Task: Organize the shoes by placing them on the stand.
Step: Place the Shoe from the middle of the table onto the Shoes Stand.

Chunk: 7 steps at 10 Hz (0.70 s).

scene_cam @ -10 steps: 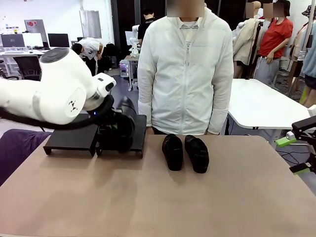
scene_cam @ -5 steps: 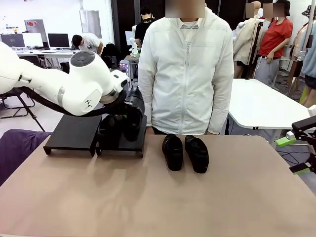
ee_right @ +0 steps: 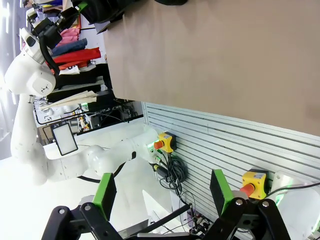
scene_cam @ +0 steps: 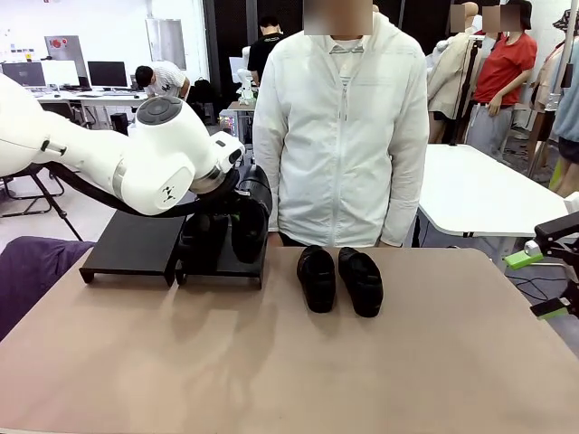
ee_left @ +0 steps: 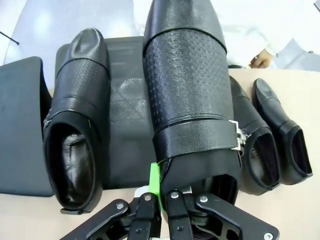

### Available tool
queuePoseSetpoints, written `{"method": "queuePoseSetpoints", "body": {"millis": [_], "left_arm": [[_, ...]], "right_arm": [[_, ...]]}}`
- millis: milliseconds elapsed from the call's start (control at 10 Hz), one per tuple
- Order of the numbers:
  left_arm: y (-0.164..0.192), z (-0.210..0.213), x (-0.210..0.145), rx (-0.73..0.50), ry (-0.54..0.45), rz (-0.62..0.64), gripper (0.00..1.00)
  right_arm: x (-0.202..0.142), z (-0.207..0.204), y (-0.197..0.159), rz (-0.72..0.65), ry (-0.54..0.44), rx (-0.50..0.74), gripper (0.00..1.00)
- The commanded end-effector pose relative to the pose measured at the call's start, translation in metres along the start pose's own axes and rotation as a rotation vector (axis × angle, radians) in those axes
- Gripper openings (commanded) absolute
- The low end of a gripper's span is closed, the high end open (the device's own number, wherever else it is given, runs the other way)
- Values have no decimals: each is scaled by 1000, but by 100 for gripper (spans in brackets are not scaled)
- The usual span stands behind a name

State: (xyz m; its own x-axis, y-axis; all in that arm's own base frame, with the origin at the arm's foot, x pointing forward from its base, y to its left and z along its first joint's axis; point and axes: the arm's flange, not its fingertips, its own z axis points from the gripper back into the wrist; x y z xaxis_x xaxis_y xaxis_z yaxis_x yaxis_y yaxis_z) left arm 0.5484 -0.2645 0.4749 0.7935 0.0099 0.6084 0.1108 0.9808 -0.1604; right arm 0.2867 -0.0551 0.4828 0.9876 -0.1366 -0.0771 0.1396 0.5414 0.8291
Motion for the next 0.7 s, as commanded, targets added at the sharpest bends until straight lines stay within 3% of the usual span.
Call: {"method": "queuePoseSetpoints", "body": {"millis": [0,600], "left_arm": [[3,-5,6,13,-11,-45,0],[17,-33,15,64,-36,-39,0]], "right_arm": [[0,4,-1,19,4,-6,100],[0,4,-1,19,4,-6,100]]}}
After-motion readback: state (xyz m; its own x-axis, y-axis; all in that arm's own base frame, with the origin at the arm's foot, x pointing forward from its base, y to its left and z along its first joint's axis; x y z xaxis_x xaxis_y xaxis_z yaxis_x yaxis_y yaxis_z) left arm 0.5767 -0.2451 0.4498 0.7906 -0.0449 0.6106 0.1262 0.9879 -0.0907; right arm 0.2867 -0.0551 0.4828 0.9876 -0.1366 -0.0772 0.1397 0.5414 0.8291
